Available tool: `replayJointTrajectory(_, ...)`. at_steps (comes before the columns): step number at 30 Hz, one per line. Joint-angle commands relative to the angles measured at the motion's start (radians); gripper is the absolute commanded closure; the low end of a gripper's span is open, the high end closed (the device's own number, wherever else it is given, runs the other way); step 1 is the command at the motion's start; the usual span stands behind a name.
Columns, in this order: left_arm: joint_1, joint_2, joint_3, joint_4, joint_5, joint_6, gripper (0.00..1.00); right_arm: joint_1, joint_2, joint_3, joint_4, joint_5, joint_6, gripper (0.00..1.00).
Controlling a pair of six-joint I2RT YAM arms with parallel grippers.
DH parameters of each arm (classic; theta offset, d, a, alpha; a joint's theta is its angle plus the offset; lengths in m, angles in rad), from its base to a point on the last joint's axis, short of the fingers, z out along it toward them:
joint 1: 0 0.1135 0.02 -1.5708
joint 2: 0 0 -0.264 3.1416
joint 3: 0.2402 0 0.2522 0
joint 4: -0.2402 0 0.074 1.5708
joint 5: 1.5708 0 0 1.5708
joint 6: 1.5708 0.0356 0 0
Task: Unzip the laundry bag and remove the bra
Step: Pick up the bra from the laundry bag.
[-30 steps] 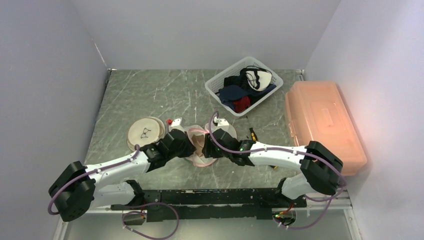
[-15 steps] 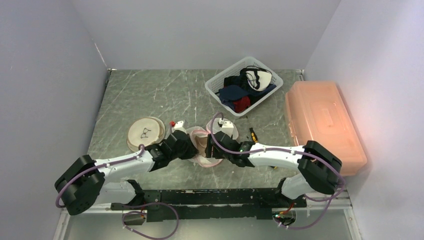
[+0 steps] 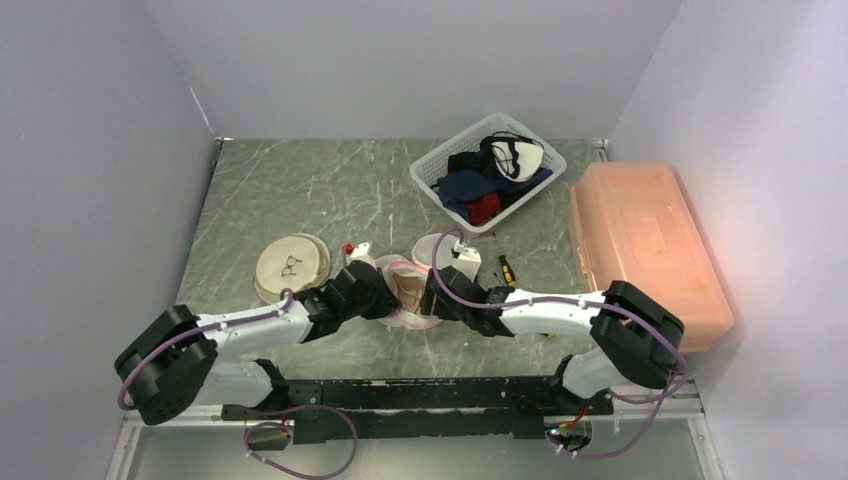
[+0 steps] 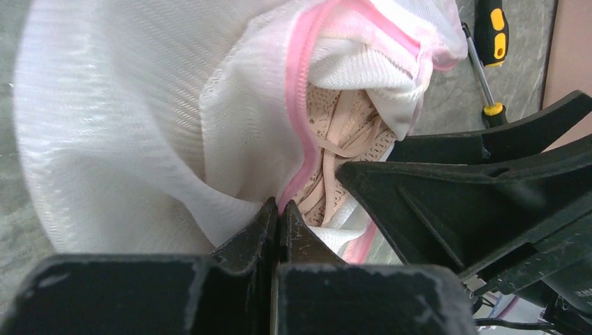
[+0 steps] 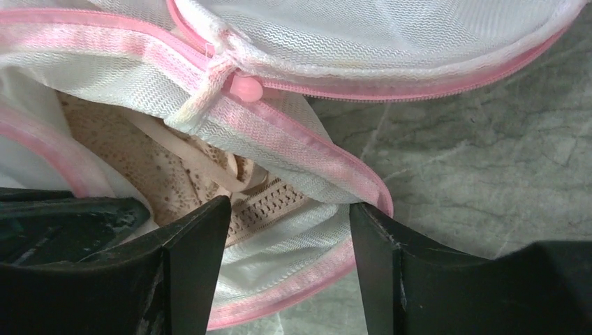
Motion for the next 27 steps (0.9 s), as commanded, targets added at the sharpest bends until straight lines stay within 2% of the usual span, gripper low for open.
replayJointTrajectory(1,-0.009,0.019,-0.005,0.047,0.022,-0.012,0.97,-0.004,0.006,-0.001,0.127,-0.004,0.04,0.35)
replayJointTrajectory(5,-0.012,0.022,-0.007,0.046,0.02,-0.013,0.97,-0.001,-0.027,-0.006,0.147,0.011,0.045,0.38)
replayJointTrajectory(14,-0.017,0.048,-0.011,0.082,0.03,-0.008,0.97,0.055,-0.219,0.01,-0.026,0.089,0.05,0.34)
replayJointTrajectory(24,-0.059,0.098,0.027,0.105,0.02,0.0,0.97,0.048,-0.192,-0.008,0.042,0.074,0.093,0.36)
replayJointTrajectory(27,-0.072,0.102,0.03,0.107,0.014,0.001,0.97,0.021,-0.188,-0.043,0.115,0.063,0.111,0.37)
